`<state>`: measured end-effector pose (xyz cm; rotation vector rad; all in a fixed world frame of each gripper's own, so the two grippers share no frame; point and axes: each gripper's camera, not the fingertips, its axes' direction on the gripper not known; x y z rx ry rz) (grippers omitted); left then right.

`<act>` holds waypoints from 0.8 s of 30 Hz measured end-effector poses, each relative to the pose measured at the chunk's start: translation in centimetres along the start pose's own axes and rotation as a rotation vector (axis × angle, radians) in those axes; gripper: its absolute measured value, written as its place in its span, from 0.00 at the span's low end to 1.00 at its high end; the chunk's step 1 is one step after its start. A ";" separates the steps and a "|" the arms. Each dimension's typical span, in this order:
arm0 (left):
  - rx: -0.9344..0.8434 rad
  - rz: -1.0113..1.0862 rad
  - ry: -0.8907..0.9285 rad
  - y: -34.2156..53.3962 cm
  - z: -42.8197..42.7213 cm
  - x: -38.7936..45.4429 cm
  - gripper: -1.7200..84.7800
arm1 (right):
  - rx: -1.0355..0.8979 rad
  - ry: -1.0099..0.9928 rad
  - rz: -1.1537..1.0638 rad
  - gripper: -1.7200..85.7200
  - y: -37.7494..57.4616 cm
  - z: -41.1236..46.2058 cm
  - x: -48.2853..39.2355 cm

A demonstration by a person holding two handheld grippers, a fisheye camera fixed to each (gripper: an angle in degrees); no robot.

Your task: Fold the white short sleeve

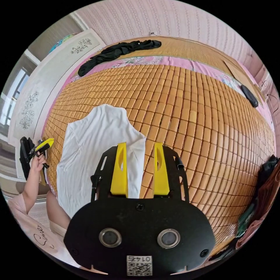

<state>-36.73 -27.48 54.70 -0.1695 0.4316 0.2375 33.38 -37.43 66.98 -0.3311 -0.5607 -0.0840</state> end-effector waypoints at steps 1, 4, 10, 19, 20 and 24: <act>-0.001 -0.017 -0.009 -1.0 1.0 -0.1 0.10 | 0.005 -0.032 -0.012 0.17 0.2 -0.1 0.1; -0.074 -0.101 0.035 -2.9 3.8 -0.4 0.13 | -0.046 0.034 -0.045 0.11 0.3 0.1 -0.7; -0.172 -0.004 -0.079 -6.0 5.6 0.8 0.04 | 0.017 0.014 -0.011 0.03 0.0 -3.1 0.4; -0.045 0.020 -0.048 -12.2 2.7 2.9 0.01 | 0.139 -0.024 0.042 0.02 -1.2 -10.2 3.2; -0.027 0.039 -0.056 -13.0 2.4 3.5 0.01 | 0.149 -0.011 0.040 0.02 -1.1 -10.7 3.2; -0.011 0.055 -0.063 -14.9 2.3 4.7 0.01 | 0.214 -0.014 0.073 0.02 -0.5 -13.6 4.0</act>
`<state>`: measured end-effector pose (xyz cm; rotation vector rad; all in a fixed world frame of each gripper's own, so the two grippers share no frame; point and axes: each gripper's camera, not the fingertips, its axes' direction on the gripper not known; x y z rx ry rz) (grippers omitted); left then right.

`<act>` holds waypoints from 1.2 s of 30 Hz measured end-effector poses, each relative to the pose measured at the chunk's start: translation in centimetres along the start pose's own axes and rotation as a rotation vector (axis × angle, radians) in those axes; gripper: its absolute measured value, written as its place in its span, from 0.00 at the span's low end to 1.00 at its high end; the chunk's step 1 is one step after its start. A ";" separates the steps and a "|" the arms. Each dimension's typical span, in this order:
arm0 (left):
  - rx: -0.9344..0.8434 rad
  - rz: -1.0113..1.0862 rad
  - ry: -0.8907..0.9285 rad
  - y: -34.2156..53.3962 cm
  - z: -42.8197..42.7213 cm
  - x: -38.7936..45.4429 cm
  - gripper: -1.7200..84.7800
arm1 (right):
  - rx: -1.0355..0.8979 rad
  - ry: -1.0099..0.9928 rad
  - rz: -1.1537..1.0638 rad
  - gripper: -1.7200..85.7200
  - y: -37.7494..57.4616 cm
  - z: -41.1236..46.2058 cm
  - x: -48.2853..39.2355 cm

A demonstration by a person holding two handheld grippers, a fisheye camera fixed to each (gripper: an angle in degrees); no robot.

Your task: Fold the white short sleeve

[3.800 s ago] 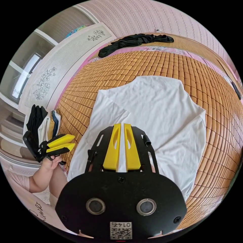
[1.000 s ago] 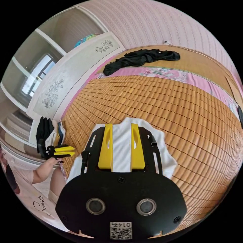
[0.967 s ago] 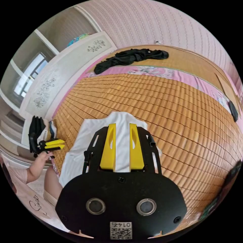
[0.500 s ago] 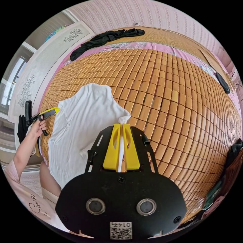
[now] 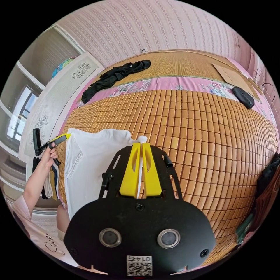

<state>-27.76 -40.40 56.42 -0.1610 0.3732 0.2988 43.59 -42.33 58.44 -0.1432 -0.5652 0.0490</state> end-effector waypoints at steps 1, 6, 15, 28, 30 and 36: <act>0.001 0.005 -0.012 -0.6 0.0 0.4 0.01 | 0.010 0.001 0.011 0.02 -0.1 -0.7 0.2; 0.073 -0.010 -0.029 -2.4 -0.5 1.3 0.01 | 0.057 0.023 0.026 0.02 -0.8 -3.5 0.5; 0.101 -0.053 0.022 -3.9 -2.0 0.3 0.01 | 0.086 -0.003 0.026 0.02 -1.0 -7.8 0.7; 0.074 0.203 0.119 15.2 -9.3 3.2 0.01 | 0.024 -0.147 -0.160 0.03 20.7 -15.2 -1.6; 0.009 0.145 0.119 18.8 -7.1 2.3 0.01 | -0.061 -0.142 -0.098 0.03 24.1 -12.3 -0.4; -0.117 -0.006 0.101 24.1 -2.5 0.8 0.01 | -0.041 -0.127 0.058 0.03 30.1 -9.4 1.5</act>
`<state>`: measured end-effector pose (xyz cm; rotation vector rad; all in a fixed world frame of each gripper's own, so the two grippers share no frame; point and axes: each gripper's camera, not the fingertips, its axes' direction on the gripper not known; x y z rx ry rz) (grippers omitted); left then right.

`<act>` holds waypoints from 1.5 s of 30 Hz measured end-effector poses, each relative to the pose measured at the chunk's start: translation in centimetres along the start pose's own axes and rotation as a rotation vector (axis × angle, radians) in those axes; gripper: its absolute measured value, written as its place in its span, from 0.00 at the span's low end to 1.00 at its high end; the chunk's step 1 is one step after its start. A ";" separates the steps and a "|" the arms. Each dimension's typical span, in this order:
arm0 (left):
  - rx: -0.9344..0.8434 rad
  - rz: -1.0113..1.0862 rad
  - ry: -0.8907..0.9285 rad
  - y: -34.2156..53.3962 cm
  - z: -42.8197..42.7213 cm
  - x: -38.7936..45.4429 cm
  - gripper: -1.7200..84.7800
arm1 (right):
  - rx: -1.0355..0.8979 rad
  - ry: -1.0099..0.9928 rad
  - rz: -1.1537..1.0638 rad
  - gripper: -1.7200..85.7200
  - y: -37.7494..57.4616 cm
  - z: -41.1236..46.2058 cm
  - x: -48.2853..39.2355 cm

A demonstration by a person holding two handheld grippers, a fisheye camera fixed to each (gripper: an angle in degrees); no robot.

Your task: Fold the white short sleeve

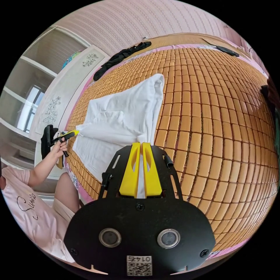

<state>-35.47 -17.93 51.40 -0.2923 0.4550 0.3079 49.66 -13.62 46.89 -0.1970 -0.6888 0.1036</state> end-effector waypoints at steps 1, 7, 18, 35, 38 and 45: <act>0.014 0.008 -0.011 0.3 -0.2 0.2 0.01 | 0.031 -0.010 0.027 0.03 0.5 -0.5 0.2; 0.104 0.044 0.033 0.6 -2.8 1.9 0.01 | 0.166 -0.085 0.007 0.03 1.9 -4.5 -1.3; 0.006 -0.034 0.027 3.8 -0.5 1.0 0.07 | 0.035 0.019 0.050 0.03 6.0 -1.7 -0.4; -0.071 0.222 -0.116 -3.0 4.5 12.1 0.10 | -0.062 0.098 -0.158 0.12 0.0 4.6 -9.1; -0.185 0.218 -0.171 -3.4 8.2 12.8 0.10 | -0.094 0.142 -0.103 0.10 0.0 6.5 -8.8; -0.080 0.288 -0.038 -1.0 5.2 12.9 0.01 | -0.028 -0.113 -0.250 0.03 3.5 2.9 -9.4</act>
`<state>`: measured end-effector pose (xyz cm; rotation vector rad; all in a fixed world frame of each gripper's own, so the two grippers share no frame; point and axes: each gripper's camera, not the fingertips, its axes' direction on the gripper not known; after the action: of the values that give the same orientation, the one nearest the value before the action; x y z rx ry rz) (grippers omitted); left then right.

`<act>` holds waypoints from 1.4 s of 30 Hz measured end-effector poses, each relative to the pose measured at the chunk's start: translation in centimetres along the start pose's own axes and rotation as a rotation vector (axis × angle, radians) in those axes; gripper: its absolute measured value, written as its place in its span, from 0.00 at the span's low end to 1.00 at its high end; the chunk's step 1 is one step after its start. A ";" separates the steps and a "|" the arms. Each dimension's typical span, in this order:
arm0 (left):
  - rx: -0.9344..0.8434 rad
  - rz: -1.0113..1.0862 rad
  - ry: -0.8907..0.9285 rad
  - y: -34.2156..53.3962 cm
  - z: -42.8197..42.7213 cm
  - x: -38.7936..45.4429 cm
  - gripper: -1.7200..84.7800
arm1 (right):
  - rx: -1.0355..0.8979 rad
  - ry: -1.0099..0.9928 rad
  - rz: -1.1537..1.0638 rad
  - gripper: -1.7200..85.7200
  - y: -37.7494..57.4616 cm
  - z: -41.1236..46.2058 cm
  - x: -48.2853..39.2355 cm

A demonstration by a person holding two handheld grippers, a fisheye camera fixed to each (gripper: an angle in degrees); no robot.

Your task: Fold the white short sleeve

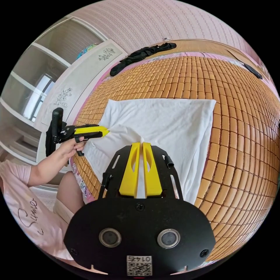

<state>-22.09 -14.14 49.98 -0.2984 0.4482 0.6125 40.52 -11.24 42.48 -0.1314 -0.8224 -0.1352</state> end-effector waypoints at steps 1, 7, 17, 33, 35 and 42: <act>0.015 0.013 0.034 1.0 -1.0 0.3 0.01 | 0.004 -0.048 -0.073 0.03 1.2 -0.8 -0.9; 0.068 0.109 0.097 8.1 -3.1 3.1 0.01 | -0.169 -0.046 -0.231 0.04 6.9 -0.2 -4.6; 0.100 -0.006 -0.031 10.3 -6.2 1.8 0.08 | -0.143 -0.030 -0.169 0.09 6.5 -1.6 -3.7; 0.091 -0.274 -0.328 1.7 0.4 -7.9 0.05 | 0.011 0.425 0.280 0.02 -5.2 3.2 8.7; 0.105 -0.306 -0.280 2.1 0.3 -8.7 0.04 | 0.039 0.373 0.308 0.02 -4.8 3.0 9.4; 0.173 -0.232 -0.234 3.8 -2.8 -6.0 0.09 | 0.129 0.246 0.096 0.02 -2.2 -0.8 3.1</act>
<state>-29.63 -15.14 49.96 -0.1097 0.2343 0.3730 42.80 -13.78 44.36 -0.0311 -0.5759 -0.0069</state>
